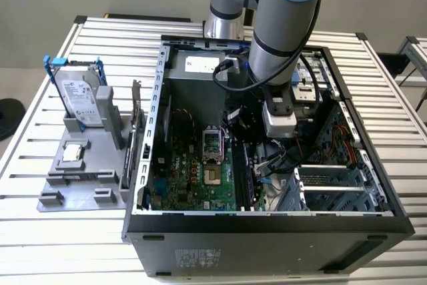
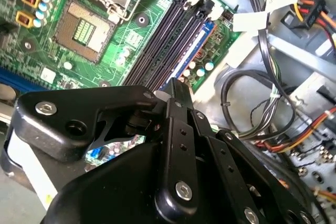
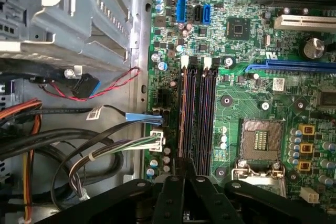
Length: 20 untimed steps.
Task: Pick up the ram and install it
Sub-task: 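Press down the ram until it locks into place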
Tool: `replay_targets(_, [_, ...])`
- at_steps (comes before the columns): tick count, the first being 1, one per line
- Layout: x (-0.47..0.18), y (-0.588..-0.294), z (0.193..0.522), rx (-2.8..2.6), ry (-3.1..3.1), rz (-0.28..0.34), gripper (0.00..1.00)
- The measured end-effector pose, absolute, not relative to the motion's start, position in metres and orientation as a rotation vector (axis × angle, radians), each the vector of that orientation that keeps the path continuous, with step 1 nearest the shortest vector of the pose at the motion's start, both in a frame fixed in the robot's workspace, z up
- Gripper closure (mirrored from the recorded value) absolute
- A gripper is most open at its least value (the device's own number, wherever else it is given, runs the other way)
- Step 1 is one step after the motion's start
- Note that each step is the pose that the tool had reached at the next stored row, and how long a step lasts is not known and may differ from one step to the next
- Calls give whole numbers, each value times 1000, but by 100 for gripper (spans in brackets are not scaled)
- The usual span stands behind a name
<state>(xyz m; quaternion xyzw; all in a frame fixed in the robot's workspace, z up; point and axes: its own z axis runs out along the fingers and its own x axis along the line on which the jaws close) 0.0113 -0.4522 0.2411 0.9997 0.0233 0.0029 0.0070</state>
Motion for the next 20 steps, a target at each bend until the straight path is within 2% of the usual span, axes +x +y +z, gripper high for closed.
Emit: replay_targets(20, [11,-452,241,3062,638,13,100])
